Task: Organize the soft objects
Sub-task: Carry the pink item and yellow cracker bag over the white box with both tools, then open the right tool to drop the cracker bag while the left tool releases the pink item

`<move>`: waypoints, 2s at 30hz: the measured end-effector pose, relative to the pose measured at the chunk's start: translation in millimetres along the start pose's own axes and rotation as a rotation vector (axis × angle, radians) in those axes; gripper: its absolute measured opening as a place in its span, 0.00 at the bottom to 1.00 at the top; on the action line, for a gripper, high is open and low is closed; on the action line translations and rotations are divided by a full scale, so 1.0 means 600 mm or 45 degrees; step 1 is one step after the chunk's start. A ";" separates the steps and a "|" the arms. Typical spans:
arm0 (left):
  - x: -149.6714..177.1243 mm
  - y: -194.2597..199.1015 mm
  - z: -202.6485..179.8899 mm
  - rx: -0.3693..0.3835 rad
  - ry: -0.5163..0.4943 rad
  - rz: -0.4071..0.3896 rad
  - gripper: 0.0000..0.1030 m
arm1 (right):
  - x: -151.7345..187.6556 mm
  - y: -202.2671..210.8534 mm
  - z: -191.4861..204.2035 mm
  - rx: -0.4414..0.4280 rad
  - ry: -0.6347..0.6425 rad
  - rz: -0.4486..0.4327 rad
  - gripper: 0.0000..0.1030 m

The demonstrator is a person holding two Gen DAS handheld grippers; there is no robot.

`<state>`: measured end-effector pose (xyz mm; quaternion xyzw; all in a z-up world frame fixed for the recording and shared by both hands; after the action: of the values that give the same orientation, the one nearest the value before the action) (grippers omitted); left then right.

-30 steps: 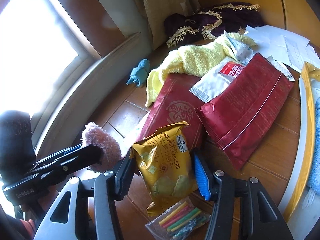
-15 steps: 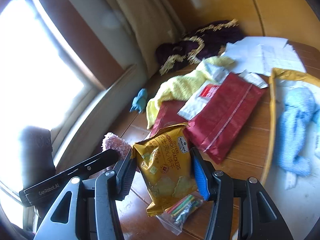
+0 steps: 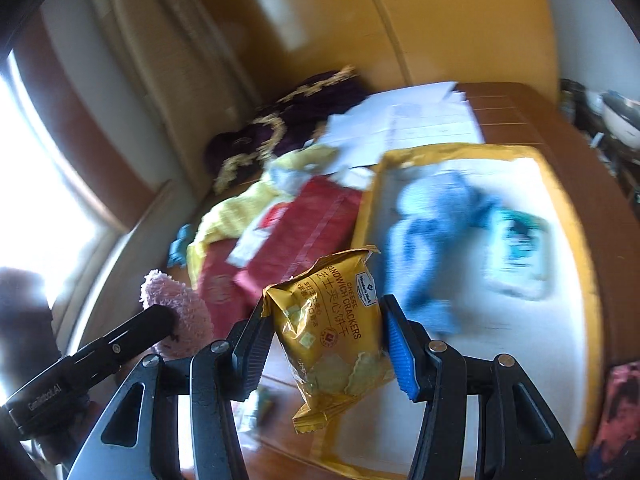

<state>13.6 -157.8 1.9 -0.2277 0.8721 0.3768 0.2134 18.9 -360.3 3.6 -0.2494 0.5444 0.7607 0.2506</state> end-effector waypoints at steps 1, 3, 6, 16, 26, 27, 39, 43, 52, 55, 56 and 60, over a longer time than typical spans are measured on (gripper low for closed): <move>0.002 -0.010 -0.010 0.011 -0.011 0.018 0.25 | 0.001 0.006 -0.013 0.025 -0.015 -0.005 0.52; 0.006 -0.031 -0.029 0.026 -0.034 0.052 0.25 | 0.003 0.013 -0.041 0.077 -0.048 -0.011 0.52; 0.012 -0.060 -0.054 0.046 -0.060 0.099 0.25 | 0.008 0.008 -0.067 0.103 -0.084 0.016 0.52; 0.034 -0.141 -0.093 0.031 -0.112 0.253 0.25 | 0.039 -0.010 -0.099 0.242 -0.084 0.112 0.52; 0.045 -0.184 -0.091 -0.046 -0.124 0.321 0.25 | 0.048 -0.040 -0.114 0.293 -0.087 0.169 0.53; 0.045 -0.187 -0.087 -0.047 -0.109 0.332 0.25 | 0.049 -0.041 -0.114 0.292 -0.086 0.172 0.55; 0.038 -0.178 -0.079 0.067 -0.043 0.361 0.53 | 0.041 -0.015 -0.140 0.283 -0.221 0.107 0.59; 0.034 -0.158 -0.075 0.132 -0.005 0.351 0.56 | 0.034 0.002 -0.129 0.247 -0.223 0.044 0.63; 0.031 -0.077 -0.043 0.096 -0.017 0.197 0.57 | 0.020 0.023 -0.048 0.030 -0.120 -0.089 0.64; 0.026 -0.053 -0.021 0.070 0.002 0.147 0.57 | 0.021 0.017 -0.014 -0.036 -0.057 -0.084 0.64; 0.023 -0.042 -0.011 0.059 0.011 0.122 0.57 | 0.022 0.014 -0.003 -0.062 -0.038 -0.077 0.64; 0.013 -0.012 0.022 0.005 0.049 0.044 0.57 | 0.027 0.006 0.037 -0.165 0.031 -0.059 0.64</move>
<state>14.2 -153.8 -14.6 -0.2194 0.8805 0.3744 0.1905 1.9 -338.3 1.6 -0.2869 0.4909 0.7853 0.2450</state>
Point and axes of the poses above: each gripper's, at about its wrist camera, not at the fingertips, and y roughly against the way its jaws point, z to its left, x to its underside, the point moved 1 cm from there along -y, roughly the way its jaws point, and after that the axes turned 7 degrees about y, right-handed, at the moved point
